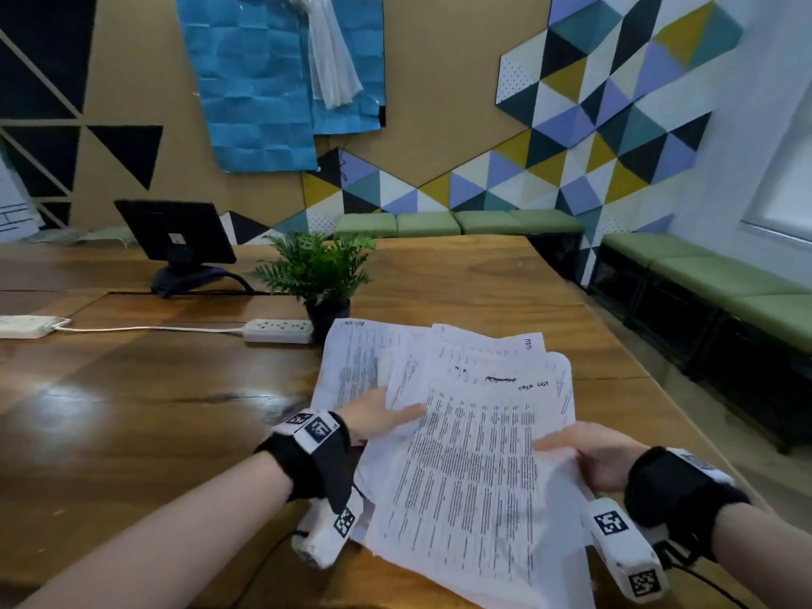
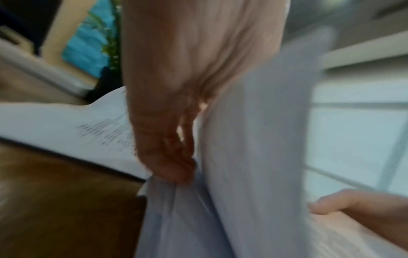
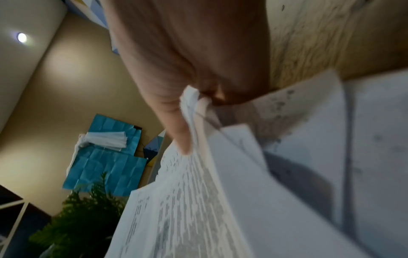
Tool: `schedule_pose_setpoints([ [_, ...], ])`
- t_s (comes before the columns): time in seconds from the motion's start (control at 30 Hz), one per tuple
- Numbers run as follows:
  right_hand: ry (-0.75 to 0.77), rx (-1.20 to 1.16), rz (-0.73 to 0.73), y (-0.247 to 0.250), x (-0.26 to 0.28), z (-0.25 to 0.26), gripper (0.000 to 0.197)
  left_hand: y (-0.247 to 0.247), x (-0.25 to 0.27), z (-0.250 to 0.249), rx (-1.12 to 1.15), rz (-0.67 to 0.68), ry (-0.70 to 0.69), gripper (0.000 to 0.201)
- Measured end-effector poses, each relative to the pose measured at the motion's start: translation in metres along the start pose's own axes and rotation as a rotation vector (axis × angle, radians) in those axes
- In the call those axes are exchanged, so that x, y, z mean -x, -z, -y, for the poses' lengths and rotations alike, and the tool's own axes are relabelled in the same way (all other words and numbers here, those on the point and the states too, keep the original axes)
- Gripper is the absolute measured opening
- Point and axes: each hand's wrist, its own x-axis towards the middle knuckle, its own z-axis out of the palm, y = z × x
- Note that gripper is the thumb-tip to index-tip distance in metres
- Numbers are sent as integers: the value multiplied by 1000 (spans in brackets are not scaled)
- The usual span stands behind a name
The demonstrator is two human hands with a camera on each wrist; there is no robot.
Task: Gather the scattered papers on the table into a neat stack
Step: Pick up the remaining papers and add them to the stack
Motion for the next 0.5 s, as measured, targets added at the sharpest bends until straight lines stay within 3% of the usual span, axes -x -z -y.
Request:
schedule_pose_setpoints([
  [0.03, -4, 62, -7, 2, -5, -4, 80, 1, -9, 1, -119, -105, 76, 65],
  [0.07, 14, 90, -26, 2, -8, -4, 78, 4, -17, 2, -227, -217, 150, 68],
  [0.13, 59, 109, -84, -1, -8, -2, 50, 15, -32, 11, -393, -379, 286, 67],
  [0.2, 58, 90, -127, 2, -10, -1, 46, 26, -37, 20, -512, -407, 427, 76],
  [0.23, 52, 76, -132, 6, -16, -4, 55, 30, -36, 24, -539, -396, 489, 85],
  [0.3, 40, 55, -125, 18, -34, -10, 95, 36, -36, 29, -539, -364, 569, 99],
  [0.33, 31, 63, -123, 21, -38, -11, 101, 39, -38, 32, -528, -358, 585, 103],
  [0.37, 25, 56, -133, 17, -34, -8, 90, 42, -41, 36, -493, -350, 595, 106],
  [0.43, 31, 50, -142, 4, -14, -1, 45, 46, -47, 42, -388, -335, 606, 113],
  [0.5, 50, 62, -156, 6, -13, -2, 37, 52, -52, 46, -306, -324, 590, 117],
])
